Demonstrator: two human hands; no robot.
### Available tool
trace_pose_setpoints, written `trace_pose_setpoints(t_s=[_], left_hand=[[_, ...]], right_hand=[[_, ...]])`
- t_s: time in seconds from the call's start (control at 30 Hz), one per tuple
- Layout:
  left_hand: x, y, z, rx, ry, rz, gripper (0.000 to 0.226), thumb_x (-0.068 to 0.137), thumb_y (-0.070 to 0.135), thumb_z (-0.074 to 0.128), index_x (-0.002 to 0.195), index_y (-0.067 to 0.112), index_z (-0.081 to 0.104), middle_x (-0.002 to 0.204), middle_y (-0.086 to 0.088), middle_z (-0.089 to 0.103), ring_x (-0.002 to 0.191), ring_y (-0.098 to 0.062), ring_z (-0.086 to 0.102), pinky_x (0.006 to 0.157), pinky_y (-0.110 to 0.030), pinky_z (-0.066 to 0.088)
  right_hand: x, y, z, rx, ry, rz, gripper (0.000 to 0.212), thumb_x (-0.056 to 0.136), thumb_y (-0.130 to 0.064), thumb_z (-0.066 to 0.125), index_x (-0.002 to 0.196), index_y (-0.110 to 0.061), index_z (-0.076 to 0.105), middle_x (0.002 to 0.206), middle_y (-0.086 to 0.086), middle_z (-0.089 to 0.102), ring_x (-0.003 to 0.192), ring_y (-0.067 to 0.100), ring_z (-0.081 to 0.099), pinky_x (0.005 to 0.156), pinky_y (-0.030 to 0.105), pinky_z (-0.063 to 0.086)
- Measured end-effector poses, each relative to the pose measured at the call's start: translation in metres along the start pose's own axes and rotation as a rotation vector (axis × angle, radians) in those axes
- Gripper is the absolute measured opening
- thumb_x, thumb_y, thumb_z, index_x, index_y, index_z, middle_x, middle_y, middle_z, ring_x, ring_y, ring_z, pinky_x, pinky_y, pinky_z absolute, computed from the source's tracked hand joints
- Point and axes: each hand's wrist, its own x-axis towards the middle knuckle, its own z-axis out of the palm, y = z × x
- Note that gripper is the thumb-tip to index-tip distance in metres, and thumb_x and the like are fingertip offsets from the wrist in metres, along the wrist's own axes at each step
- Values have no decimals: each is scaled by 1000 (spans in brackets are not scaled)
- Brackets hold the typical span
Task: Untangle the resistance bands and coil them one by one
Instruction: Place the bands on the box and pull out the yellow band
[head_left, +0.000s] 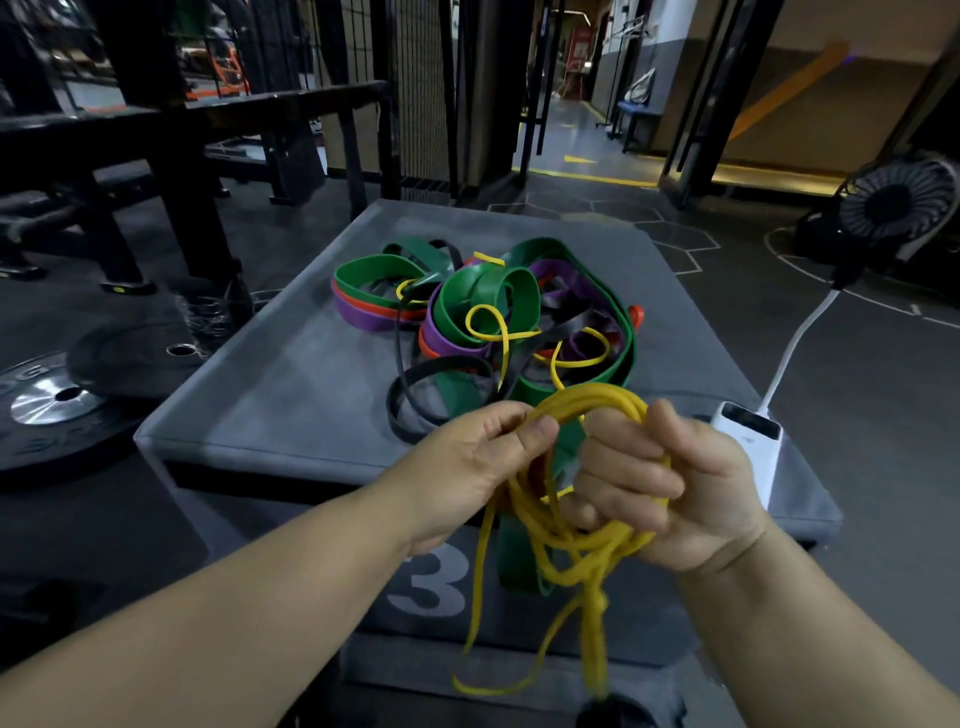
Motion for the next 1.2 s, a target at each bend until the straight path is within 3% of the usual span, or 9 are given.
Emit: trace_pose_setpoints(t_s=[0.13,0.23,0.4,0.63,0.73,0.9,1.03,1.13,1.2], left_hand=[[0,-12,1,-6,-38,-100,49,84,59,53,101,15,64,95,2,69,96,-15,63,97,-35,48],[-6,-17,6,-4,-132,-163,41,95,45,44,97,6,58,79,-4,65,70,-12,64,71,-22,51],[-10,-34,16,272,-285,-247,9,98,22,51,90,18,50,78,1,61,74,-13,58,85,-33,47],[-10,-29,18,827,-413,-217,8,96,24,54,101,21,60,77,9,59,69,-2,53,68,-12,43],[-12,-20,15,947,-354,-32,8,94,28,56,100,24,61,79,11,56,73,-2,49,74,-22,43],[-16,1,11,947,-250,352,15,92,33,50,102,30,60,89,20,50,87,3,50,81,-24,44],[-15,13,6,792,-112,501,9,89,24,60,97,29,60,89,20,62,85,4,58,77,-12,43],[-11,16,-3,574,60,396,23,76,43,69,92,36,53,82,10,64,74,-6,62,71,-34,53],[-8,16,-10,501,112,326,33,62,52,73,86,40,53,79,13,57,69,-9,56,66,-37,49]], right_hand=[[4,-8,9,236,65,-127,29,99,-30,51,76,-12,48,53,-6,33,40,4,26,63,25,45],[0,-22,10,354,142,-300,32,97,-31,52,71,-14,46,51,-6,34,40,4,27,58,22,40],[-13,-47,10,418,287,-595,39,97,-36,52,67,-11,48,47,0,36,41,10,30,57,25,41],[-17,-62,15,-325,921,-865,42,99,-41,45,62,-23,44,52,-7,31,46,11,30,62,25,46],[-16,-54,4,-663,1022,-728,49,100,-36,48,53,-24,53,48,-7,41,46,12,39,70,32,46],[-17,-30,-6,-1223,947,-171,55,78,-72,55,61,-20,58,58,1,60,63,23,56,71,41,43],[-10,-8,8,-940,660,204,72,76,-84,41,71,-15,61,61,6,61,51,19,58,50,26,48],[-6,5,10,-729,378,364,73,59,-90,55,72,-19,60,61,4,59,38,11,46,43,20,45],[-4,6,9,-601,266,404,62,65,-77,67,74,-17,51,54,-2,51,34,5,35,42,18,41]])
